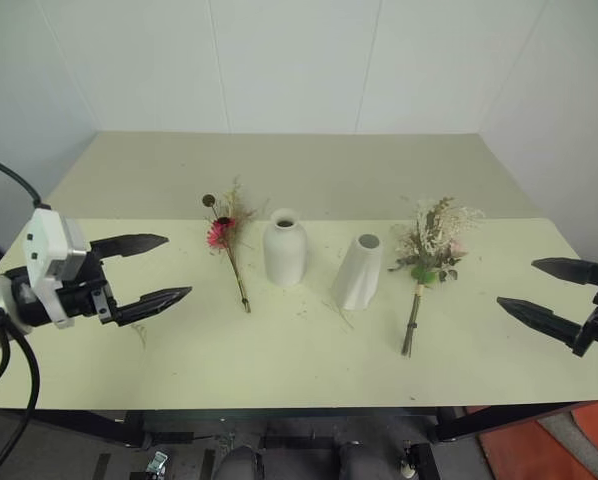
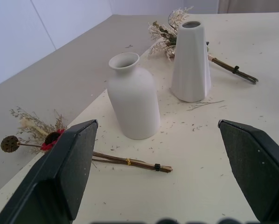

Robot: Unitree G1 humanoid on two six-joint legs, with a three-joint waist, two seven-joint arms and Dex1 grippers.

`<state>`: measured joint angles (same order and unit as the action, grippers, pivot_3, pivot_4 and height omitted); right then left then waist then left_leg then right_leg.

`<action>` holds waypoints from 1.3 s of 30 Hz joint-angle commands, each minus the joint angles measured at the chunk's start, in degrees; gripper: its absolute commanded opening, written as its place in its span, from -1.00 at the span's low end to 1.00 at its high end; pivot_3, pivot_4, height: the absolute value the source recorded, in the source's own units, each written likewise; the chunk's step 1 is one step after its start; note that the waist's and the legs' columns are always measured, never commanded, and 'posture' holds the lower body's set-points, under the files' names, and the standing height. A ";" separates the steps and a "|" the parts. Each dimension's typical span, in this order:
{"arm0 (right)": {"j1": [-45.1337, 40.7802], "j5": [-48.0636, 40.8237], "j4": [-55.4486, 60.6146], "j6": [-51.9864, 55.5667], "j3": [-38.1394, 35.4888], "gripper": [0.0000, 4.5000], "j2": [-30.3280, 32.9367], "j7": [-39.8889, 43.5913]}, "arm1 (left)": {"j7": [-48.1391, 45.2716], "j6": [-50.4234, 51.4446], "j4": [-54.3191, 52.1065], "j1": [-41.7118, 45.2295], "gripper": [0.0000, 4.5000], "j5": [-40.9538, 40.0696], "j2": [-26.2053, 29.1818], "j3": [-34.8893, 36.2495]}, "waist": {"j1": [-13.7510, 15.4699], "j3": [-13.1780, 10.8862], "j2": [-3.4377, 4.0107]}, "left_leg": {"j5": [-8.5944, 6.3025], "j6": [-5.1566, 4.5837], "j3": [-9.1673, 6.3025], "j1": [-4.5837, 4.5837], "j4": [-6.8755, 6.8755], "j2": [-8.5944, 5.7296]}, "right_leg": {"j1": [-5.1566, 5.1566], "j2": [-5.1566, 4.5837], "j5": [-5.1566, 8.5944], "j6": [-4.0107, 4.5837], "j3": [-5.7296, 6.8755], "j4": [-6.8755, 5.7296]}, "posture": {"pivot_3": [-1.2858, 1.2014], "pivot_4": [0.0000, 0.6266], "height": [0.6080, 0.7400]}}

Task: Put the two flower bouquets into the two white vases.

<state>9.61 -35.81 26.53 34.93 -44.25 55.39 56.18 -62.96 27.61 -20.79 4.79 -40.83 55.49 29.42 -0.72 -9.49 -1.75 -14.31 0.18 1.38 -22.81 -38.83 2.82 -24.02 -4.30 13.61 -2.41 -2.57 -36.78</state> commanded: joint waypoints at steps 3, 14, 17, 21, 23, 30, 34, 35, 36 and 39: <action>-0.70 0.25 0.90 -1.51 -0.87 0.98 0.16 -0.40 | -0.28 -1.12 0.06 1.64 1.00 -0.35 0.35 0.25 | 0.00 0.00 0.00 | 0.00 0.00 0.00 0.00 0.00 0.00 | 0.00 0.00 0.00 0.00 0.00 0.00 | 0.03 -0.52 1.00; -5.76 0.31 -1.13 -1.97 2.29 0.98 2.11 0.41 | 13.63 8.45 -2.43 5.64 1.00 5.53 1.30 -7.88 | 0.04 0.00 0.00 | 0.00 0.00 0.00 0.08 -0.01 0.00 | 0.08 0.00 -0.01 -0.01 -0.01 -0.02 | 0.03 -0.52 1.00; -7.88 0.46 -2.36 -2.83 3.73 0.98 3.55 1.84 | 19.23 15.33 -2.59 11.08 1.00 5.38 0.56 -12.32 | 0.13 -0.01 -0.01 | 0.00 0.00 -0.01 0.02 -0.01 -0.01 | 0.04 0.00 -0.01 -0.02 0.00 -0.02 | 0.03 -0.52 1.00; -11.60 0.50 -4.02 -4.16 6.26 0.98 5.26 3.09 | 27.65 28.73 -1.29 21.22 1.00 5.95 -2.01 -20.53 | 0.16 -0.01 -0.01 | 0.00 0.00 -0.04 -0.01 -0.08 -0.04 | 0.05 -0.01 -0.05 -0.07 0.00 -0.03 | 0.03 -0.52 1.00; -12.90 0.40 -4.30 -4.41 7.05 0.98 5.61 3.34 | 31.72 35.39 1.14 26.96 1.00 7.26 -4.53 -24.44 | 0.15 -0.01 -0.03 | 0.00 0.00 -0.07 0.00 -0.08 -0.04 | 0.07 0.01 -0.05 -0.08 0.00 -0.03 | 0.03 -0.52 1.00; -14.17 0.30 -3.35 -4.41 8.05 0.98 4.98 2.92 | 43.18 51.47 16.59 44.27 1.00 15.49 -17.22 -35.13 | 0.12 -0.03 -0.07 | 0.00 -0.01 -0.16 -0.08 -0.11 -0.12 | 0.04 -0.01 -0.06 -0.09 0.03 -0.03 | 0.03 -0.52 1.00; -14.34 -0.05 -3.13 -4.47 7.58 0.98 5.00 3.04 | 45.38 54.98 27.23 51.07 1.00 20.11 -21.72 -41.37 | -0.07 -0.04 -0.08 | 0.00 -0.01 -0.16 -0.12 -0.10 -0.14 | -0.02 -0.02 -0.06 -0.09 0.01 -0.05 | 0.03 -0.52 1.00; -14.42 -0.01 -3.15 -4.56 7.62 0.98 4.99 3.00 | 45.82 54.79 29.67 52.07 1.00 21.24 -22.63 -42.13 | -0.04 -0.04 -0.08 | 0.01 -0.01 -0.16 -0.11 -0.11 -0.14 | -0.03 -0.02 -0.06 -0.09 0.02 -0.08 | 0.03 -0.52 1.00; -14.43 -0.05 -3.03 -4.57 7.51 0.98 4.95 2.94 | 46.20 54.14 31.76 52.84 1.00 22.62 -23.27 -43.50 | -0.10 -0.04 -0.08 | 0.01 -0.01 -0.18 -0.10 -0.11 -0.16 | -0.02 -0.01 -0.06 -0.09 0.02 -0.11 | 0.03 -0.52 1.00; -14.22 -0.87 -2.17 -3.96 6.95 0.98 4.86 3.08 | 48.24 52.82 37.81 54.83 1.00 25.09 -26.65 -42.08 | -0.15 -0.04 -0.08 | 0.01 -0.01 -0.17 -0.10 -0.10 -0.16 | -0.04 -0.01 -0.05 -0.09 0.00 -0.09 | 0.03 -0.52 1.00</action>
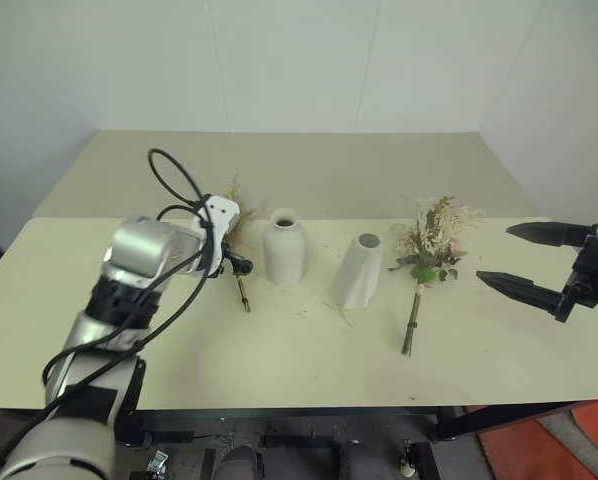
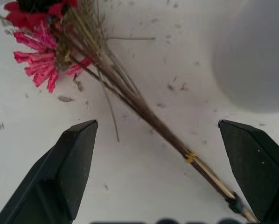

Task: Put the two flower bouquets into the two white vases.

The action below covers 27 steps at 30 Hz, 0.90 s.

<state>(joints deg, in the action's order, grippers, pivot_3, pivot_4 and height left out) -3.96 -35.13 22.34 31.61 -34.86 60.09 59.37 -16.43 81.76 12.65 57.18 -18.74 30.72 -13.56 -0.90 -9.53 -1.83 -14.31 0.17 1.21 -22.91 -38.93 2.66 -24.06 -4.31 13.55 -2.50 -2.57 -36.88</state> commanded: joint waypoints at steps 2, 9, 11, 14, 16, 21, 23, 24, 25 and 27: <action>-0.14 -2.39 2.78 -0.26 -3.09 0.98 0.10 0.51 | 2.08 -1.72 7.99 3.75 1.00 3.59 -4.12 2.63 | 0.18 0.00 0.00 | 0.00 0.00 0.00 -0.02 0.00 0.00 | 0.00 -0.01 0.00 0.00 0.01 0.01 | 0.03 -0.52 1.00; 0.87 -3.52 4.07 0.29 -4.28 1.00 0.10 0.01 | 2.02 -4.79 16.11 5.27 0.83 5.73 -8.76 3.62 | 0.25 -0.01 -0.01 | 0.00 0.00 -0.01 -0.04 -0.02 -0.04 | 0.02 -0.05 0.00 -0.01 0.03 0.00 | 0.03 -0.52 1.00; 1.04 -3.69 4.45 0.44 -4.44 1.00 -0.03 -0.21 | 2.31 -5.41 17.17 5.28 0.62 6.55 -9.29 4.17 | 0.26 -0.01 -0.01 | 0.00 0.00 -0.02 -0.03 -0.02 -0.04 | 0.03 -0.05 0.00 -0.01 0.03 0.01 | 0.03 -0.52 1.00; 1.44 -3.81 4.90 0.69 -4.98 1.00 -0.28 -0.35 | 2.70 -5.69 17.20 5.23 0.22 7.46 -8.99 5.64 | 0.21 -0.01 -0.01 | 0.00 0.00 -0.02 -0.01 -0.02 -0.05 | 0.05 -0.05 0.00 -0.02 0.02 -0.01 | 0.03 -0.52 1.00; 1.90 -3.84 5.08 0.75 -5.41 1.00 -0.46 -0.33 | 3.98 -6.80 17.72 5.33 -0.06 8.55 -8.29 6.86 | 0.04 -0.01 -0.02 | 0.00 0.01 -0.02 -0.01 -0.01 -0.04 | 0.03 -0.05 0.00 -0.02 0.02 -0.01 | 0.03 -0.52 1.00; 2.28 -3.80 5.43 0.54 -5.12 1.00 -1.00 -0.78 | 8.59 -11.41 18.38 5.85 -0.76 11.85 -6.85 10.82 | 0.05 -0.02 -0.03 | 0.00 0.01 -0.02 -0.04 -0.01 -0.04 | -0.02 -0.05 -0.01 -0.02 0.01 -0.03 | 0.03 -0.52 1.00; 2.12 -3.89 5.49 0.55 -4.89 1.00 -1.11 -0.97 | 9.15 -12.32 17.97 5.88 -0.98 12.29 -6.57 11.99 | 0.19 -0.02 -0.03 | 0.00 0.01 -0.02 -0.05 -0.01 -0.04 | -0.01 -0.06 -0.01 -0.02 0.01 -0.02 | 0.03 -0.52 1.00; 2.06 -3.94 5.47 0.51 -4.85 1.00 -1.12 -1.01 | 9.60 -12.86 16.94 5.61 -0.98 12.58 -6.41 12.52 | 0.22 -0.02 -0.03 | 0.00 0.01 -0.02 -0.06 -0.02 -0.04 | -0.01 -0.07 -0.01 -0.02 0.02 -0.01 | 0.03 -0.52 1.00; 1.95 -3.98 5.37 0.46 -4.79 1.00 -1.07 -1.02 | 10.42 -14.55 15.33 4.98 -0.98 12.63 -6.49 14.05 | 0.31 -0.02 -0.03 | 0.00 0.01 -0.02 -0.06 -0.02 -0.05 | -0.01 -0.07 -0.01 -0.03 0.02 -0.01 | 0.03 -0.52 1.00; 1.79 -4.00 5.18 0.34 -4.60 1.00 -1.04 -1.08 | 10.58 -18.51 12.08 3.46 -0.98 12.45 -6.39 16.12 | 0.42 -0.02 -0.03 | 0.01 0.02 -0.03 -0.10 -0.02 -0.05 | -0.02 -0.08 -0.01 -0.04 0.05 0.00 | 0.03 -0.52 1.00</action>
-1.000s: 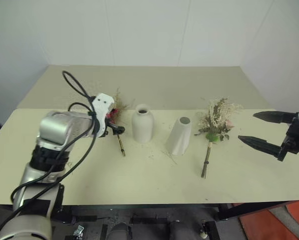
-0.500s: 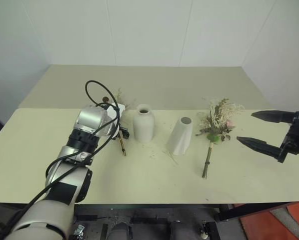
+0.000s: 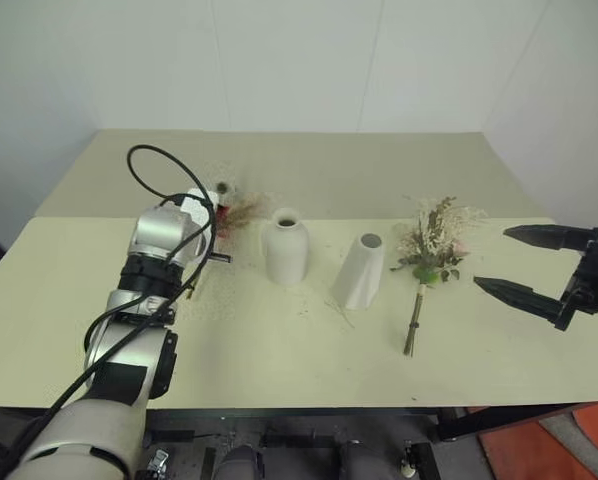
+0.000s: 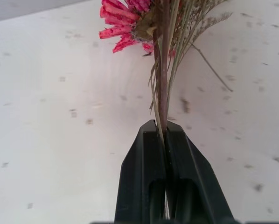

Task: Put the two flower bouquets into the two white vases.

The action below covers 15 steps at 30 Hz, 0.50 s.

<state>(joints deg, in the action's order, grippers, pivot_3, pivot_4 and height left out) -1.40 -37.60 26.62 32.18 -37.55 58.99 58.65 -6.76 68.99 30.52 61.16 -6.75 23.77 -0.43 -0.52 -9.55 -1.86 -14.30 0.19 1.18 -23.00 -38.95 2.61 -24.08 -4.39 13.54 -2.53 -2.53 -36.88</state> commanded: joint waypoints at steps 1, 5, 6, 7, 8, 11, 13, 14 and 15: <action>-0.83 -1.46 0.83 -0.34 -1.70 1.00 0.02 -0.42 | 1.56 -9.60 -7.68 -1.79 -0.98 0.45 0.16 4.25 | 0.04 0.00 0.00 | 0.00 0.00 -0.01 -0.01 0.00 0.00 | 0.00 0.00 0.00 0.00 0.01 0.00 | 0.03 -0.52 1.00; -1.20 -1.70 0.89 -0.41 -1.02 1.00 -0.04 -0.85 | 2.28 -25.63 -13.50 -6.15 -0.98 -0.48 -1.89 8.37 | 0.26 0.00 0.00 | 0.01 0.01 0.00 -0.02 -0.01 0.00 | 0.00 -0.03 -0.02 -0.02 0.00 0.03 | 0.03 -0.52 1.00; -1.40 -1.78 0.88 -0.37 -0.83 1.00 0.07 -0.97 | -0.10 -29.84 -15.77 -6.97 -0.98 -3.01 -2.83 10.46 | 0.37 0.00 0.00 | 0.01 0.02 0.01 -0.01 -0.01 0.00 | 0.02 -0.03 -0.03 -0.02 0.00 0.02 | 0.03 -0.52 1.00; -1.55 -1.80 0.76 -0.40 -0.71 1.00 0.20 -0.98 | -2.52 -32.02 -17.85 -7.04 -0.98 -6.10 -3.81 12.64 | 0.42 0.00 0.00 | 0.01 0.02 0.01 -0.01 -0.02 0.00 | 0.02 -0.03 -0.04 -0.01 0.00 0.01 | 0.03 -0.52 1.00; -1.69 -1.79 0.66 -0.41 -0.61 1.00 0.30 -0.97 | -4.51 -33.20 -19.26 -6.89 -0.98 -8.78 -4.61 14.42 | 0.51 0.00 0.00 | 0.01 0.02 0.02 -0.01 -0.02 0.00 | 0.01 -0.03 -0.04 -0.02 -0.01 0.02 | 0.03 -0.52 1.00; -2.06 -1.85 0.38 -0.33 -0.67 1.00 0.69 -0.74 | -15.06 -32.94 -22.66 -6.27 -0.98 -19.36 -5.59 18.34 | 0.58 0.00 0.00 | 0.02 0.03 0.02 -0.05 -0.04 0.00 | 0.00 -0.03 -0.05 -0.02 0.01 0.04 | 0.03 -0.52 1.00; -2.07 -1.85 0.45 -0.22 -0.84 1.00 0.73 -0.63 | -21.25 -33.82 -24.10 -6.71 -0.98 -23.05 -5.15 18.11 | 0.56 0.00 0.00 | 0.02 0.03 0.02 -0.05 -0.03 0.00 | 0.00 -0.02 -0.05 -0.02 0.01 0.05 | 0.03 -0.52 1.00; -2.05 -1.84 0.54 -0.15 -0.94 1.00 0.70 -0.61 | -23.75 -34.10 -24.56 -6.78 -0.98 -24.62 -5.03 17.99 | 0.55 0.00 0.00 | 0.02 0.03 0.02 -0.03 -0.03 0.00 | 0.01 -0.02 -0.05 -0.02 0.01 0.04 | 0.03 -0.52 1.00; -1.99 -1.92 0.73 -0.04 -1.12 1.00 0.67 -0.61 | -26.26 -35.14 -24.62 -6.78 -0.98 -25.68 -4.95 17.70 | 0.54 0.00 0.00 | 0.02 0.03 0.02 0.00 -0.04 0.00 | 0.05 -0.02 -0.05 -0.02 0.01 0.04 | 0.03 -0.52 1.00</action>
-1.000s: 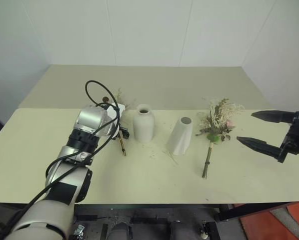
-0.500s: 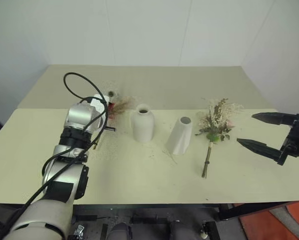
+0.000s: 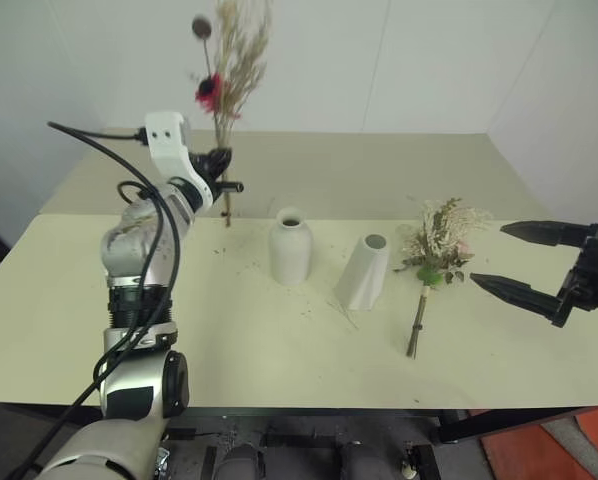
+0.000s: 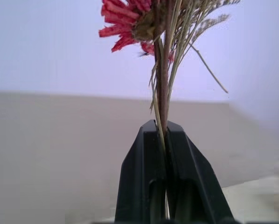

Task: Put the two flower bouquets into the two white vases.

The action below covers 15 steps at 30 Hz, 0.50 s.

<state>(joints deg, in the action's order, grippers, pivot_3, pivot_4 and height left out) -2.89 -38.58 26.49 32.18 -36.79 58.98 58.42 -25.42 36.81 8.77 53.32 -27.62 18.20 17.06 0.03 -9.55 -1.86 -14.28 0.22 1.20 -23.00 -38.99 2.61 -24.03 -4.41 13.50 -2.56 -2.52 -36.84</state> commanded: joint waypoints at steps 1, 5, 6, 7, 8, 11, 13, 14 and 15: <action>-0.45 -0.96 1.10 -0.01 -1.96 1.00 0.60 -0.46 | -10.62 -3.75 -2.51 1.15 -0.98 -6.16 0.75 0.03 | -0.02 0.00 0.00 | 0.00 0.00 0.00 0.03 -0.01 0.00 | 0.03 0.00 0.00 0.00 0.00 -0.01 | 0.03 -0.52 1.00; -0.04 -1.12 2.02 0.16 -2.41 1.00 0.20 -0.89 | -18.02 -7.04 -0.22 1.45 -0.98 -8.40 0.70 -0.80 | -0.09 0.00 0.00 | 0.00 0.00 0.00 0.08 -0.01 0.00 | 0.08 0.01 0.00 0.00 -0.01 0.00 | 0.03 -0.52 1.00; 0.23 -1.21 2.37 0.28 -2.72 1.00 0.05 -0.97 | -18.53 -7.93 0.45 1.73 -0.98 -8.54 0.21 -0.83 | -0.10 0.00 0.00 | 0.00 0.00 0.00 0.08 -0.01 0.00 | 0.08 0.01 0.00 0.00 -0.01 0.00 | 0.03 -0.52 1.00; 0.56 -1.34 2.79 0.42 -3.11 1.00 -0.14 -1.10 | -18.80 -8.33 1.46 2.32 -0.98 -8.59 -0.22 -0.98 | -0.09 0.00 0.00 | 0.00 0.00 0.00 0.08 -0.01 0.00 | 0.08 0.01 0.00 0.00 -0.01 0.01 | 0.03 -0.52 1.00; 0.98 -1.54 3.28 0.61 -3.57 1.00 -0.34 -1.26 | -19.18 -9.02 2.60 2.94 -0.98 -8.38 -0.57 -1.38 | -0.08 0.00 0.00 | 0.00 0.00 0.00 0.08 -0.01 0.00 | 0.08 0.01 0.00 0.00 -0.01 0.01 | 0.03 -0.52 1.00; 2.21 -1.94 4.51 0.99 -4.55 1.00 -0.86 -2.01 | -19.77 -10.97 5.64 4.43 -0.98 -7.55 -1.45 -2.48 | 0.06 0.00 -0.01 | 0.00 0.00 -0.01 0.06 -0.03 0.00 | 0.09 0.01 0.00 -0.01 0.00 0.01 | 0.03 -0.52 1.00; 2.84 -2.24 5.28 1.26 -5.03 1.00 -1.20 -2.49 | -20.35 -12.25 7.52 5.19 -0.98 -7.36 -1.96 -2.92 | 0.09 0.00 0.00 | 0.00 -0.01 -0.02 0.04 -0.04 -0.01 | 0.09 0.01 -0.01 -0.02 0.01 0.05 | 0.03 -0.52 1.00; 3.06 -2.39 5.59 1.42 -5.25 1.00 -1.35 -2.72 | -20.75 -13.08 8.47 5.59 -0.98 -7.21 -2.24 -3.15 | 0.08 0.00 -0.01 | -0.01 -0.01 -0.02 0.04 -0.03 -0.01 | 0.09 0.01 0.00 -0.02 0.00 0.06 | 0.03 -0.52 1.00; 3.23 -2.47 5.80 1.51 -5.41 1.00 -1.44 -2.93 | -21.22 -14.02 9.58 6.08 -0.98 -7.13 -2.64 -3.28 | 0.08 0.00 0.00 | -0.01 -0.01 -0.02 0.04 -0.03 -0.01 | 0.09 0.01 0.00 -0.02 0.00 0.07 | 0.03 -0.52 1.00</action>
<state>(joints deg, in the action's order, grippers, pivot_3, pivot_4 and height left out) 0.61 -39.64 30.90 33.20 -39.43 57.71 56.22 -45.60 25.16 17.96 57.42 -34.80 15.84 14.02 0.11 -9.55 -1.86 -14.29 0.20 1.18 -22.96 -39.02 2.61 -23.94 -4.40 13.49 -2.58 -2.51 -36.77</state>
